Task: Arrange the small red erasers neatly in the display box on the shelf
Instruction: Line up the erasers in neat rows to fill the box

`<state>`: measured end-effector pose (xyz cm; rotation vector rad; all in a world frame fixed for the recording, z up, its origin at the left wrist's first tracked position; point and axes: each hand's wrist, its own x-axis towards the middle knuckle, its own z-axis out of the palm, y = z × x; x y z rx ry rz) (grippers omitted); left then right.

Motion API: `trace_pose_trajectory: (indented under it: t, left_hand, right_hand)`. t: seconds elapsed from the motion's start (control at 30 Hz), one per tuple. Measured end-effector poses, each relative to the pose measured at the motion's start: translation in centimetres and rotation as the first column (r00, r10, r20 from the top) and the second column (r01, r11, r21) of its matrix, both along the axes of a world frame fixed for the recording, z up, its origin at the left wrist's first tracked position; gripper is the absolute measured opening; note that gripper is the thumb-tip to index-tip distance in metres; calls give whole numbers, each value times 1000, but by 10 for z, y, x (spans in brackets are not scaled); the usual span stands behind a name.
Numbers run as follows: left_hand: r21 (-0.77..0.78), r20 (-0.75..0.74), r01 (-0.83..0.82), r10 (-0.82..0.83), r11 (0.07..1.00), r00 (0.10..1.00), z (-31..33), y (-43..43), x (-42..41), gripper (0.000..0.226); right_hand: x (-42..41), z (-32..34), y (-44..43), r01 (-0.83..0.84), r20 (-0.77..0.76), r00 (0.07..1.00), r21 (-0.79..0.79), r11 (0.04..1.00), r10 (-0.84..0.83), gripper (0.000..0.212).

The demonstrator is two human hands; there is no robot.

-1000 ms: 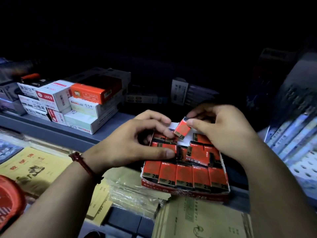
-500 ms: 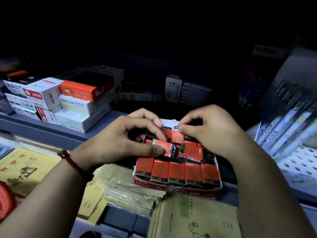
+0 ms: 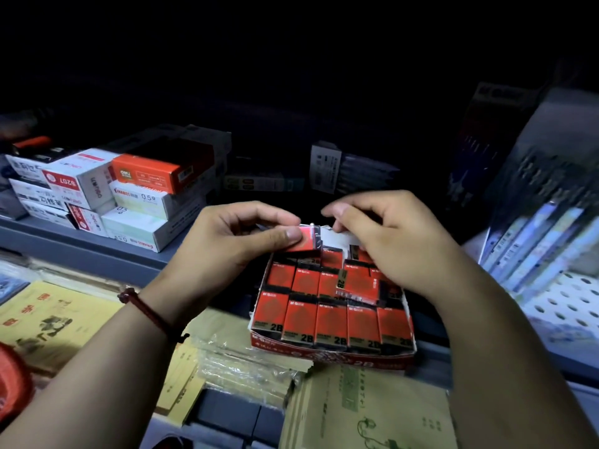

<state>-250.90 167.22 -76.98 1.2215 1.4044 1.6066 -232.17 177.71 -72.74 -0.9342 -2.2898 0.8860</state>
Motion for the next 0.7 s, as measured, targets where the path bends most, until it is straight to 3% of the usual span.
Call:
trace_pose_trajectory:
  t: [0.1,0.2,0.37,0.53,0.7]
  left_hand:
    - [15,11,-34,34,999,999,1,1,5,24]
    - [24,31,-99,98,995,995,1,3,11,23]
    - [25,24,-117,116,993,993,0,5,21,21]
    - [-44,-148,-143,136,989,980,-5,8,19,11]
    - [-60,-172,-166,154,984,973,-6,10,18,10]
  right_hand:
    - [0,2,-6,-113,19,993,-25,993,114,16]
    - [-3,-2,-5,-140,-67,989,-88,986,135,7]
    - [-6,-3,-1,-47,-183,983,-147,988,20,18]
    - [-1,-5,5,99,-152,982,-117,988,-117,4]
    - [6,-3,8,174,-91,979,-112,978,-184,4]
